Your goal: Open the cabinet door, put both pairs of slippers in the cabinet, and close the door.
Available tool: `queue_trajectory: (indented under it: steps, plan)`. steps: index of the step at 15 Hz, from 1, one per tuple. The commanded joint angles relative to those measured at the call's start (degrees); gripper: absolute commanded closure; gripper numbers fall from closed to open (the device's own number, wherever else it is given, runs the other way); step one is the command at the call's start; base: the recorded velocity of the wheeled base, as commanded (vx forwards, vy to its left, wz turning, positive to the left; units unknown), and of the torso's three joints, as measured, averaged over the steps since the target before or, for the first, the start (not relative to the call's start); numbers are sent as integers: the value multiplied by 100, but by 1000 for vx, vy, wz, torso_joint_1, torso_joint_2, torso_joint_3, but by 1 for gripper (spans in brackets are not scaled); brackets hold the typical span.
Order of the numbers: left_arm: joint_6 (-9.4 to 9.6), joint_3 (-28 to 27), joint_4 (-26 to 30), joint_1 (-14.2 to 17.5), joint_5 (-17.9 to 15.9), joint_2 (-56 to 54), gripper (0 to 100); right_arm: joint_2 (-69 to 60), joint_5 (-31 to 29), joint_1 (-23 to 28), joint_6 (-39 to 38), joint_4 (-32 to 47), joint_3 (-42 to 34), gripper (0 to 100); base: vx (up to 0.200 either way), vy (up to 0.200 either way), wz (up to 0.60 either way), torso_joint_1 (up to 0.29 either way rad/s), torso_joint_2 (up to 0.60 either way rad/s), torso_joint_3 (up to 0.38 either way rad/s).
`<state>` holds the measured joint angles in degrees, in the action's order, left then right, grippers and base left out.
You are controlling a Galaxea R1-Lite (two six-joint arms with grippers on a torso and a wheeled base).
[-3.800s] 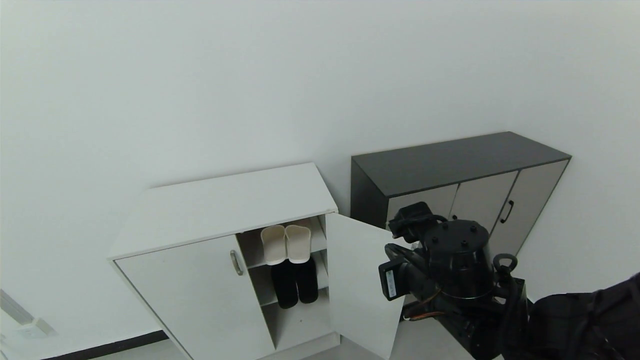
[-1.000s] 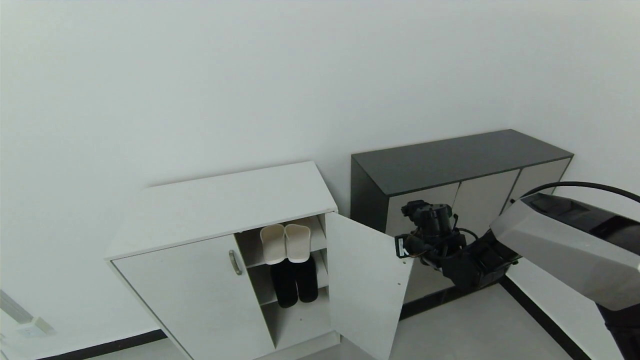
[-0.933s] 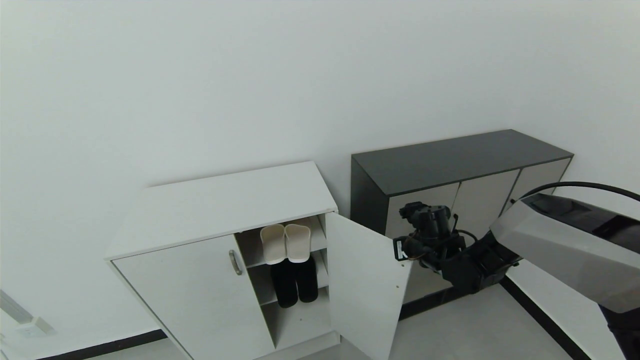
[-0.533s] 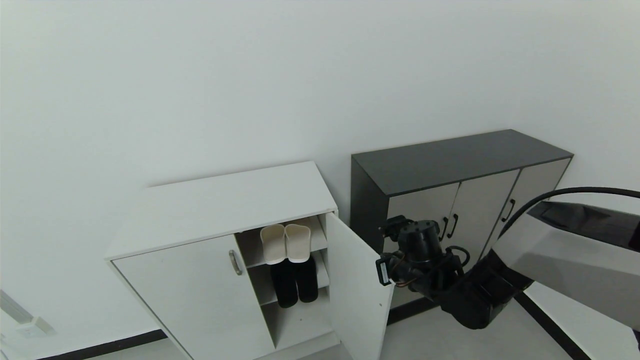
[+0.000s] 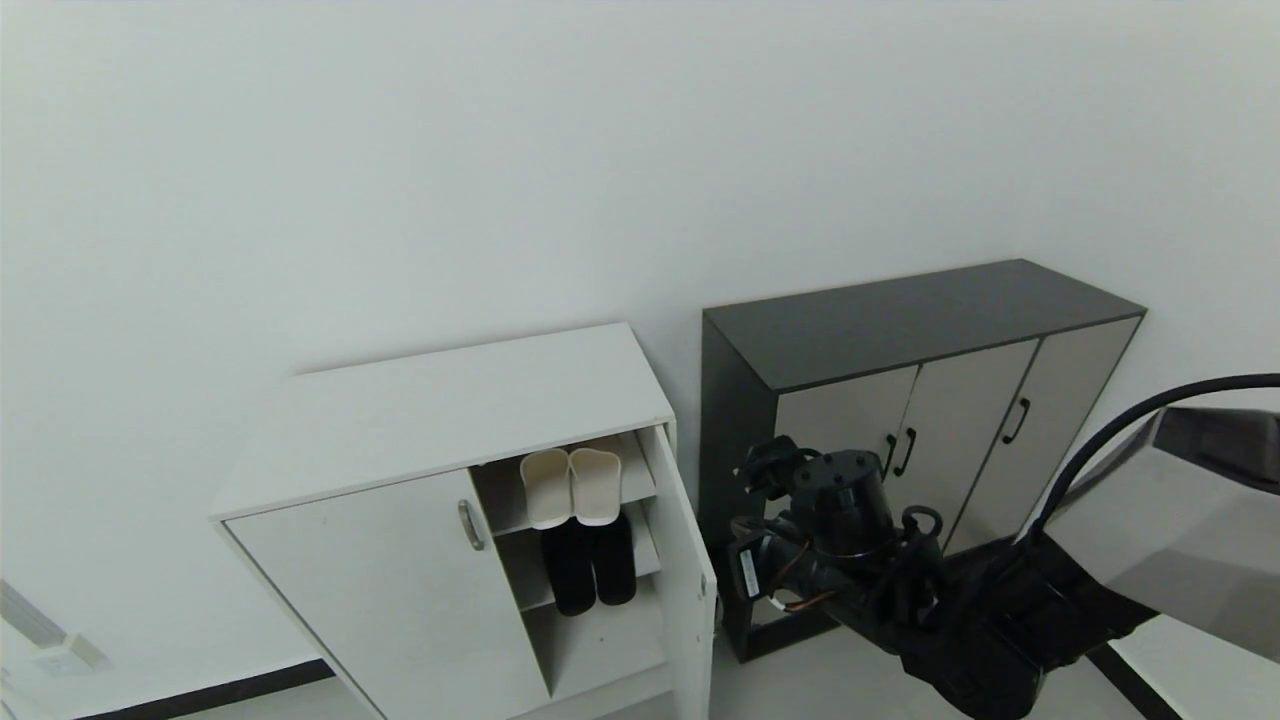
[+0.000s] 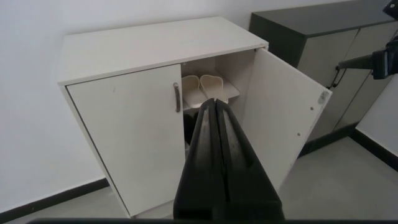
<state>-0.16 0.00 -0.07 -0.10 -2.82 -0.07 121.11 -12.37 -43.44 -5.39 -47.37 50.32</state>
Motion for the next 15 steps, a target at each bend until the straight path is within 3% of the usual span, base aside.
queue_trajectory:
  steps: [1, 3, 12, 15]
  plan:
    - [-2, 0, -1, 1, 0, 7, 100, -123, -2, -33, -6, -18, -40, 100, 0, 0, 0, 0, 0, 0]
    - [-2, 0, -1, 1, 0, 7, 100, -123, -2, -51, -6, -26, -75, 100, 0, 0, 0, 0, 0, 0]
    - [-2, 0, -1, 1, 0, 7, 100, -141, 191, -69, 3, -35, -198, 100, 0, 0, 600, 4, 1, 1]
    - [-2, 0, -1, 1, 0, 7, 100, -149, 183, -33, 20, -106, -233, 100, 0, 0, 0, 0, 0, 0]
